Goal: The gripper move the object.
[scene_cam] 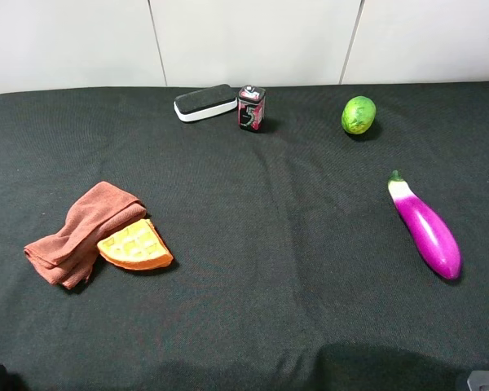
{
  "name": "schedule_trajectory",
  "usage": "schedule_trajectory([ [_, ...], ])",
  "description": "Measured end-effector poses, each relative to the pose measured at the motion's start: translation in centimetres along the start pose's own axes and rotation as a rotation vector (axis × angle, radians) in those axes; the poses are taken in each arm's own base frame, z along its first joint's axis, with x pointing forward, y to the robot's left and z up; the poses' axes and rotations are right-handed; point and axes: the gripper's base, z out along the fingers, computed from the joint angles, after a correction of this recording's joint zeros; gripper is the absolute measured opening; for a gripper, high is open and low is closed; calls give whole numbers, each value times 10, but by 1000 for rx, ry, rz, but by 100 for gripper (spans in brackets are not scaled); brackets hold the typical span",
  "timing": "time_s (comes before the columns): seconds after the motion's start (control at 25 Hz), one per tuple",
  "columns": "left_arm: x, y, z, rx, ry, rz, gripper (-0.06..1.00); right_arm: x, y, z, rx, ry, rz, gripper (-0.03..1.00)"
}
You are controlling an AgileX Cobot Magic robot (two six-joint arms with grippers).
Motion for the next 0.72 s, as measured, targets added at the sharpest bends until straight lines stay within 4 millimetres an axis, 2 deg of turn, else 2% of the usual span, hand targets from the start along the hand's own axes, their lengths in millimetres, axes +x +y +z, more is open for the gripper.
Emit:
schedule_trajectory([
  [0.72, 0, 0, 0, 0, 0, 3, 79, 0, 0, 0, 0, 0, 0, 63],
])
